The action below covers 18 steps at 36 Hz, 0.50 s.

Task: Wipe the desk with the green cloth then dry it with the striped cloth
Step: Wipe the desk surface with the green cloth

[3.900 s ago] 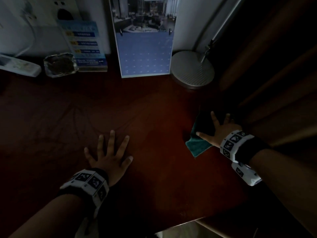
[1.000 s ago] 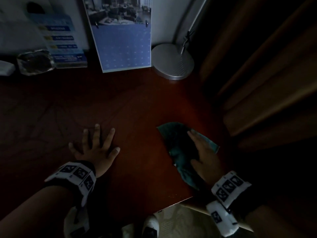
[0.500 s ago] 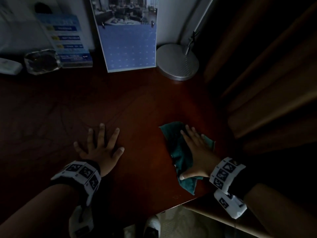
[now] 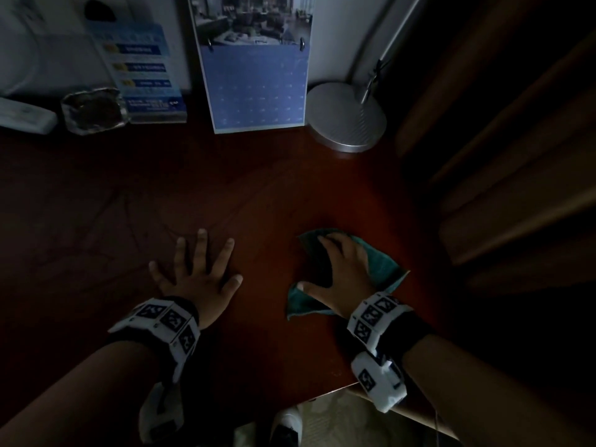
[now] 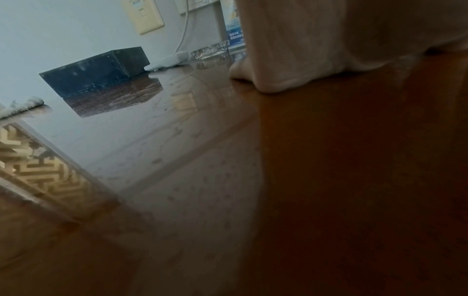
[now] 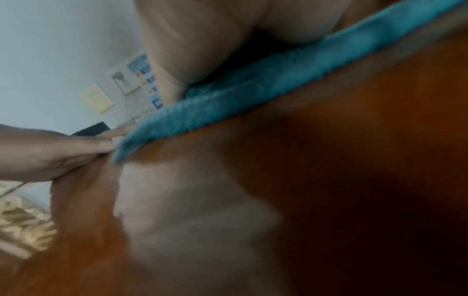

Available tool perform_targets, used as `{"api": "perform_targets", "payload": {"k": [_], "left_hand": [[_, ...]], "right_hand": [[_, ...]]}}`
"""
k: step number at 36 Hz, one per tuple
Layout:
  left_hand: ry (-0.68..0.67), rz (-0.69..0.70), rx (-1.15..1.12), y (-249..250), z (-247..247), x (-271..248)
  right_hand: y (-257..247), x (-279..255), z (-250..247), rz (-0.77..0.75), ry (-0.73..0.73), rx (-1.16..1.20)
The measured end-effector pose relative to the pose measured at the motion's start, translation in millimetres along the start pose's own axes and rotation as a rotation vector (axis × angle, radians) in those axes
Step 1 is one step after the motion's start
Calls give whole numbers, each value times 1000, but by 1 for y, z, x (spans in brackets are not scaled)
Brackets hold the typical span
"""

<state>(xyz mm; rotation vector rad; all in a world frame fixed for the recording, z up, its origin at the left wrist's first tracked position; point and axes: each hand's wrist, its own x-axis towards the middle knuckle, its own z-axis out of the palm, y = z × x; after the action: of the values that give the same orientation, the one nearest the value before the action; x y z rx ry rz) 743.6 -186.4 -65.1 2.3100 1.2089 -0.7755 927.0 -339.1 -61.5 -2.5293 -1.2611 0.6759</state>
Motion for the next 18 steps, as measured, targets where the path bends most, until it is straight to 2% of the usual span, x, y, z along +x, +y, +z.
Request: {"api": "perform_targets", "payload": {"k": [10,13,18], "left_hand": [[8,1,-2,0,2,0],[7,3,-7,0,1,0],[6,3,-6,0,1,-1]], "right_hand": [[-6,10,9,-134,262,-186],[-4,12,11,-142,245,-223],[-2,13,6,-78,115,-184]]}}
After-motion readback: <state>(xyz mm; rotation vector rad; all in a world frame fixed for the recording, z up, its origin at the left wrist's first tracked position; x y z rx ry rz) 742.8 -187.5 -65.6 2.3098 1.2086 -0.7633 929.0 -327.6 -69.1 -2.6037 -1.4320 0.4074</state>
